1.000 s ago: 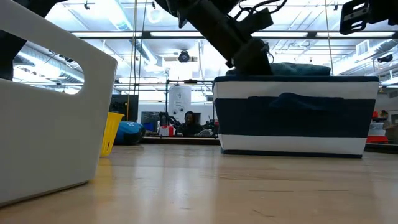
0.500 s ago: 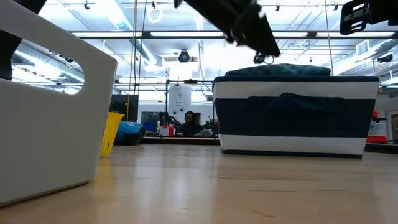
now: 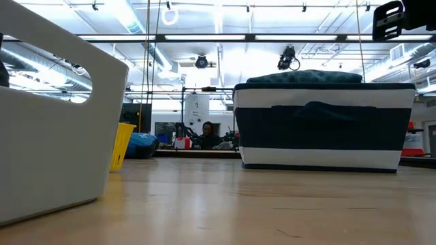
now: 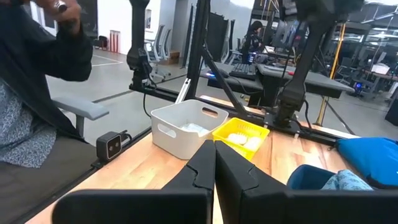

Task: Pick & place medical supplies in basket/bin
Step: Return to Home Position

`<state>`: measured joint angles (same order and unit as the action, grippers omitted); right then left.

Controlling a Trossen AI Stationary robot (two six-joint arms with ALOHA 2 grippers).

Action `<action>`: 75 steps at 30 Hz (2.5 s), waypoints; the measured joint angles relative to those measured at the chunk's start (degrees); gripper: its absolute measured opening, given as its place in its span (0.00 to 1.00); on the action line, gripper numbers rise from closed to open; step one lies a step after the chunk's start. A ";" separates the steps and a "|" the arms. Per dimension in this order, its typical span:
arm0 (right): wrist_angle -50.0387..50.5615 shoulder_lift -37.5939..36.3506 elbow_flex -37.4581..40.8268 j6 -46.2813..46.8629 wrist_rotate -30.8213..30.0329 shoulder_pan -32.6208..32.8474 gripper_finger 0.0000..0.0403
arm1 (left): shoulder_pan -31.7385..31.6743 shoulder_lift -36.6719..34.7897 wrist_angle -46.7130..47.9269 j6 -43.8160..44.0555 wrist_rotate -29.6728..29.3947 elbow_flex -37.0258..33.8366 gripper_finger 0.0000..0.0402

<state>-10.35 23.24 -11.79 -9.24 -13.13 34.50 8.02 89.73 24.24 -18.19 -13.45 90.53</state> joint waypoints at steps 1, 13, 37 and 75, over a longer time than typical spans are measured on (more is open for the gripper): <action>-0.03 0.00 0.00 -0.02 0.02 0.00 0.02 | 0.24 -1.93 -0.66 0.32 0.82 -1.58 0.81; -0.17 0.00 0.00 -0.03 0.17 0.00 0.02 | 0.60 -22.45 -27.62 6.24 2.07 -35.62 0.81; -3.60 -0.04 0.00 3.62 -0.35 -0.02 0.02 | -5.57 -46.07 -43.89 14.54 -2.51 -72.27 0.81; 7.10 -22.97 11.30 10.39 4.46 -0.02 0.01 | -29.26 -68.05 -52.89 30.96 19.99 -89.97 0.80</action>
<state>-3.25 0.27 -0.49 1.15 -8.67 34.48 -21.23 21.68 -28.65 12.77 6.54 0.56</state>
